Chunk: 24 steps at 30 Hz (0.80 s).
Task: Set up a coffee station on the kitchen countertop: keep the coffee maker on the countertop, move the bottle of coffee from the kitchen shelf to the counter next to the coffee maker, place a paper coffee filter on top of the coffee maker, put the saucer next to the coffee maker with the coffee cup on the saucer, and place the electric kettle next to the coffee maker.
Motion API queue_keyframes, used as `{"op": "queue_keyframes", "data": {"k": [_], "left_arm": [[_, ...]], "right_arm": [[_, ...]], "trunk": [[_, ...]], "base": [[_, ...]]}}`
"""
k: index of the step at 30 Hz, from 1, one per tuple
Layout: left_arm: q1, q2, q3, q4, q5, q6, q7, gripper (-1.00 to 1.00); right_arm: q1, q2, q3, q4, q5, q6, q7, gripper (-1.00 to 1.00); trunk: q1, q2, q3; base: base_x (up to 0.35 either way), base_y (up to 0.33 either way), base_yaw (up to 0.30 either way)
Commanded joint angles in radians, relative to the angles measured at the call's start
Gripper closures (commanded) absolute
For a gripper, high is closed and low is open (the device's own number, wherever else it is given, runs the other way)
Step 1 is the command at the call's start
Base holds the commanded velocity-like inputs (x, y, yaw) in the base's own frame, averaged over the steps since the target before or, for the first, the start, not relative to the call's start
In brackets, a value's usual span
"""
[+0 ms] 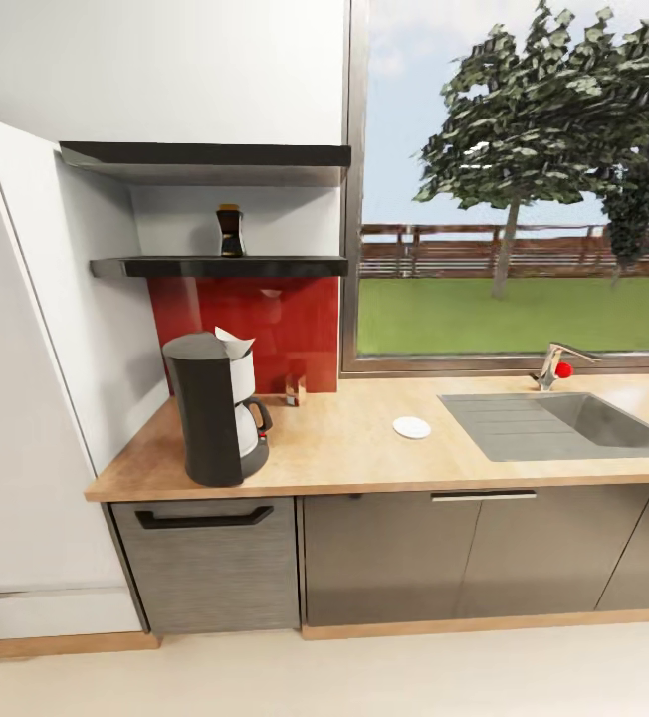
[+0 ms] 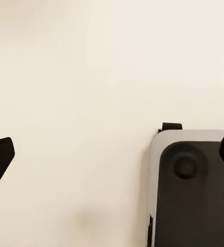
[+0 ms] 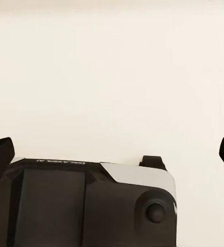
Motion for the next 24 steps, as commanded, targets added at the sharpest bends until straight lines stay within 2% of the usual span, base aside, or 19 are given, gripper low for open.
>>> {"op": "queue_keyframes", "data": {"k": [1, 10, 17, 18, 24], "left_arm": [[-0.003, 0.003, -0.001, -0.002, -0.001, -0.005, 0.003, -1.0], [-0.052, 0.027, -0.002, -0.049, 0.0, -0.018, 0.004, -1.0], [-0.092, 0.028, -0.003, -0.088, 0.0, -0.021, 0.002, -1.0], [-0.107, 0.026, -0.003, -0.446, 0.0, -0.023, 0.002, -1.0], [-0.114, 0.018, -0.004, -0.577, 0.002, -0.075, 0.002, -1.0]], "right_arm": [[0.0, 0.0, 0.009, 0.001, -0.008, -0.002, -0.003, -1.0], [0.0, -0.001, 0.009, 0.003, -0.006, -0.002, -0.004, -1.0], [0.0, -0.001, 0.009, 0.003, -0.006, -0.002, -0.004, -1.0], [0.0, -0.001, 0.009, 0.003, -0.006, -0.002, -0.004, -1.0], [0.0, -0.002, 0.009, 0.003, -0.006, -0.002, -0.004, -1.0]], "trunk": [[0.0, -0.001, 0.0], [0.0, -0.001, 0.0], [0.0, -0.001, 0.0], [0.0, -0.001, 0.0], [0.0, -0.001, 0.0]], "base": [[0.0, 0.0, 0.0], [0.0, 0.0, 0.0], [0.0, 0.0, 0.0], [0.0, 0.0, 0.0], [0.0, 0.0, 0.0]]}}
